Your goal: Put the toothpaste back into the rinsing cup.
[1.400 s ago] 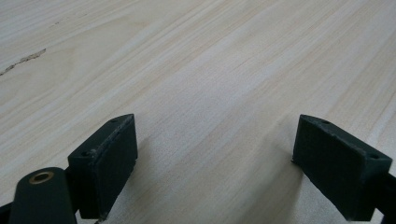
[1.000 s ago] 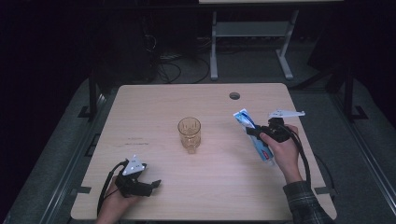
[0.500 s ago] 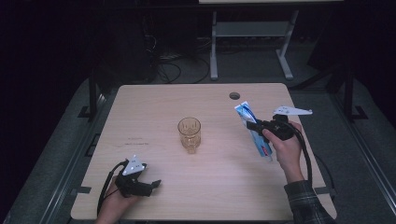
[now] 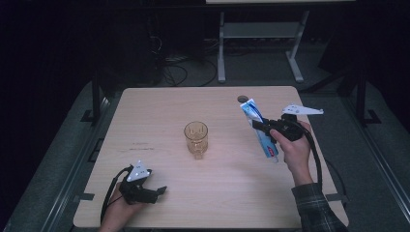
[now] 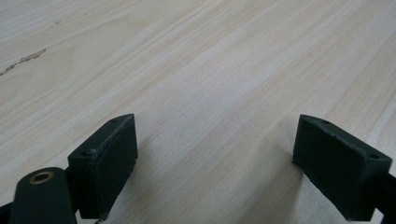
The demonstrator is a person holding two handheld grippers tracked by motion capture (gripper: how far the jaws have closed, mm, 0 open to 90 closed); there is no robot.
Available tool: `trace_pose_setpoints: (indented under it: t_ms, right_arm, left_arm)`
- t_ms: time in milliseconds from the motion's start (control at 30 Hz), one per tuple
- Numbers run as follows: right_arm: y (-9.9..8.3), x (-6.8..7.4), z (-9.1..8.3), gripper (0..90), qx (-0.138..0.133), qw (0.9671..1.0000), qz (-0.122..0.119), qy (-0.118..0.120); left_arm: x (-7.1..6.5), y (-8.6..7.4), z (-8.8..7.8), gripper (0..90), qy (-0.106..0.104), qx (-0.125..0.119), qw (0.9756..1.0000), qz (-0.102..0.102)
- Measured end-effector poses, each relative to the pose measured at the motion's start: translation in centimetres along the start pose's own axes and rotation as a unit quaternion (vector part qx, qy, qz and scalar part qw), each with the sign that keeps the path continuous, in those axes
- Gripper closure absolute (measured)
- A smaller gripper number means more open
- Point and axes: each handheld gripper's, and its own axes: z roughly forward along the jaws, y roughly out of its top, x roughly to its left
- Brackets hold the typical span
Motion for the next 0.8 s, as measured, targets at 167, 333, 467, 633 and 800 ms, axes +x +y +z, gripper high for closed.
trace_pose_setpoints:
  t_ms: [167, 333, 467, 633, 800]
  right_arm:
    - [0.4, 0.3, 0.4, 72.8, -0.003, 1.0000, -0.002, 0.004]
    - [0.8, 0.5, 1.1, 72.8, -0.003, 0.9999, -0.007, 0.007]
    - [1.4, 0.9, 1.8, 72.8, -0.001, 0.9999, -0.011, 0.011]
    - [1.9, 1.1, 2.2, 72.8, -0.001, 0.9998, -0.015, 0.013]
    - [2.6, 1.5, 2.9, 72.8, 0.000, 0.9996, -0.022, 0.016]
  left_arm:
    - [0.0, 0.0, 0.0, 13.2, 0.000, 0.000, 1.0000, 0.000]
    - [0.0, 0.0, 0.0, 13.2, 0.000, 0.001, 1.0000, 0.000]
    - [0.0, 0.0, 0.0, 13.2, 0.000, 0.001, 1.0000, 0.001]
    - [0.0, 0.0, 0.0, 13.2, 0.000, 0.000, 1.0000, 0.002]
    - [0.0, 0.0, 0.0, 13.2, 0.000, 0.000, 1.0000, 0.002]
